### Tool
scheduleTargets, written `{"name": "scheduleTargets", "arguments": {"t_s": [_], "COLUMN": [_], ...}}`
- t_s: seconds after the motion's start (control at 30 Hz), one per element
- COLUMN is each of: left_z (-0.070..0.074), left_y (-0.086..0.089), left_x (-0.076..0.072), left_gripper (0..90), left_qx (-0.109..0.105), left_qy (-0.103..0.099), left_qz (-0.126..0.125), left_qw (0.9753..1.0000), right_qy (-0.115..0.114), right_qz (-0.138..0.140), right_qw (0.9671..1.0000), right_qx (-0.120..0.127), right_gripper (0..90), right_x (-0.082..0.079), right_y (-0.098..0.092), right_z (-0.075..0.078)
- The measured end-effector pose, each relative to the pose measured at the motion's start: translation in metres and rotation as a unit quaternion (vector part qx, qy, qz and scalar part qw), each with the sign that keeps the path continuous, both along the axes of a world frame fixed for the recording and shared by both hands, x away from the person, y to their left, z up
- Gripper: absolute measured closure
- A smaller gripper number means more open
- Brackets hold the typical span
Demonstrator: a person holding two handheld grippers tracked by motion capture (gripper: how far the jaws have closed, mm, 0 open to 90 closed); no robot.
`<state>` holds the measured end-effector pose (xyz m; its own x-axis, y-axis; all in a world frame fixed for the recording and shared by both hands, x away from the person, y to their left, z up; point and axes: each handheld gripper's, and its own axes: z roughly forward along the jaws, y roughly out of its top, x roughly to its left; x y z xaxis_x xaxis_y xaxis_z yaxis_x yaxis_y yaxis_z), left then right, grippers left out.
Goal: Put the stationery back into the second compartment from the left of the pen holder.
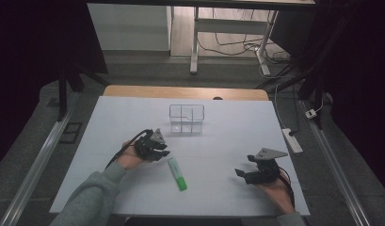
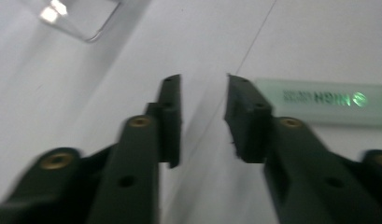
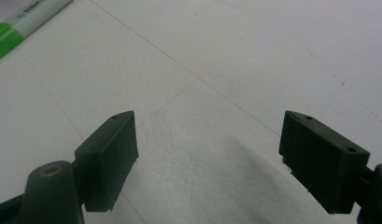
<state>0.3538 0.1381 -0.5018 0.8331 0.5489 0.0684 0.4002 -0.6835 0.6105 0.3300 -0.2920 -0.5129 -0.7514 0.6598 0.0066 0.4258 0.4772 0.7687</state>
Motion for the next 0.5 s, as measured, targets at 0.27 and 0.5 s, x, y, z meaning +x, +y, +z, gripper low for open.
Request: {"name": "scheduleTargets", "arguments": {"t_s": [0.27,0.5], "left_z": [-0.001,-0.006], "left_y": [0.031,0.049], "left_x": [-0.042,-0.065], "left_gripper": [39.8,35.7], "left_qx": [-0.022,-0.019], "left_qy": [0.002,-0.011], "left_qz": [0.072,0.090], "left_qw": [0.9972,0.9957], "right_qy": [-0.002,-0.007], "right_qz": [0.004,0.006], "right_qw": [1.0000,0.9999], "right_qx": [0.003,0.006], "right_gripper": [18.9,19.1], "right_x": [-0.002,-0.003], "right_y": [0.004,0.009], "right_z": [0.002,0.003]}}
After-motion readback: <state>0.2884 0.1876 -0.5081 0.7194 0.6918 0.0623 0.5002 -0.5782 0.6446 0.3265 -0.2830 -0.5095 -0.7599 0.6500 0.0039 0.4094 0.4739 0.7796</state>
